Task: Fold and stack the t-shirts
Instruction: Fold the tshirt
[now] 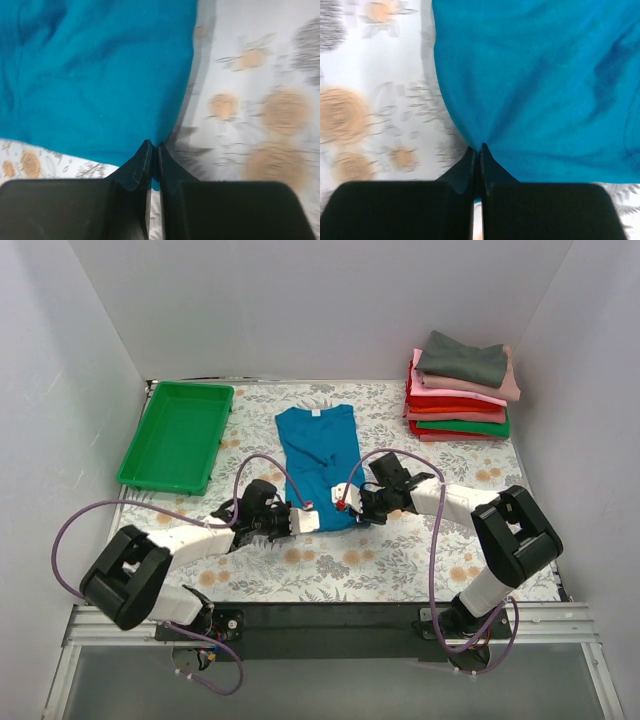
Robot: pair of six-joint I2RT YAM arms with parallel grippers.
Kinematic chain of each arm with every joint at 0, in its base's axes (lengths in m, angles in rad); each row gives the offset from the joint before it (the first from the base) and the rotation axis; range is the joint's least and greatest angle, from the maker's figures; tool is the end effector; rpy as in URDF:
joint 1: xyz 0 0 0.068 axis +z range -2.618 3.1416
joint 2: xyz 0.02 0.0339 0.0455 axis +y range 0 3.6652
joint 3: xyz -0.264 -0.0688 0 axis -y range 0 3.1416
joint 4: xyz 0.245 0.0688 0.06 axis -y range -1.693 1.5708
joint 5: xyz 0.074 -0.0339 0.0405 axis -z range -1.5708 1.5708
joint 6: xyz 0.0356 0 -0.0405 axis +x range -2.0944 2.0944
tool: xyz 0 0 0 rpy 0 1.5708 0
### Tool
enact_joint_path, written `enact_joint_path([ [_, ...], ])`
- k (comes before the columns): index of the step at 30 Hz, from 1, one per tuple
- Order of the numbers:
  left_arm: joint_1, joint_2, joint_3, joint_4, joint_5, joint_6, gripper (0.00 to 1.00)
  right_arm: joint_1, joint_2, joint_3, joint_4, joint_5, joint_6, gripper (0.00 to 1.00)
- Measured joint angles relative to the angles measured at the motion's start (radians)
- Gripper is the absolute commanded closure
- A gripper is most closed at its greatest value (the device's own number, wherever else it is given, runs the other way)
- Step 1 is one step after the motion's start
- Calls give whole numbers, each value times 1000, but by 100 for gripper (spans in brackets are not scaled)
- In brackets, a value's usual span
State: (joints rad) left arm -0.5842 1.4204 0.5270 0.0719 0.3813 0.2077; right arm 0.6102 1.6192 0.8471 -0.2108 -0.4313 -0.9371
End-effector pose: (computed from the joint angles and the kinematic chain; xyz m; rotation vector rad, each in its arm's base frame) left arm 0.2043 -0.1510 0.1428 1.0945 2.1456 -0.6321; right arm 0.2448 0.1893 0.1608 -1.8404 1.6501 0.4116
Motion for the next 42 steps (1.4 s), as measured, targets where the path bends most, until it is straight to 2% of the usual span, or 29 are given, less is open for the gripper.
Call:
enact_joint_path([
  [5, -148, -203, -37, -177, 35, -66, 100, 8, -92, -8, -206, -108, -78, 99],
  [10, -274, -380, -59, -354, 66, -182, 100, 88, -255, -69, -396, -172, -151, 99],
  [15, -295, -547, -61, -454, 56, -258, 100, 124, -332, -80, -501, -170, -162, 99],
  [19, -294, -606, -56, -460, -21, -269, 100, 106, -290, 43, -534, -132, -150, 99],
  [23, -238, -536, -21, -425, -84, -247, 100, 34, -176, 259, -534, -110, -122, 99],
  [30, 61, -309, 84, -184, -67, -203, 100, -51, 66, 582, -487, -49, -49, 99],
  [33, 154, -141, 183, -82, -50, -201, 100, -67, 186, 696, -460, -32, -6, 99],
  [37, 225, 53, 261, 34, -45, -217, 100, -78, 330, 813, -409, 2, 74, 99],
  [42, 259, 214, 335, 105, -59, -250, 100, -93, 501, 999, -360, 67, 164, 99],
])
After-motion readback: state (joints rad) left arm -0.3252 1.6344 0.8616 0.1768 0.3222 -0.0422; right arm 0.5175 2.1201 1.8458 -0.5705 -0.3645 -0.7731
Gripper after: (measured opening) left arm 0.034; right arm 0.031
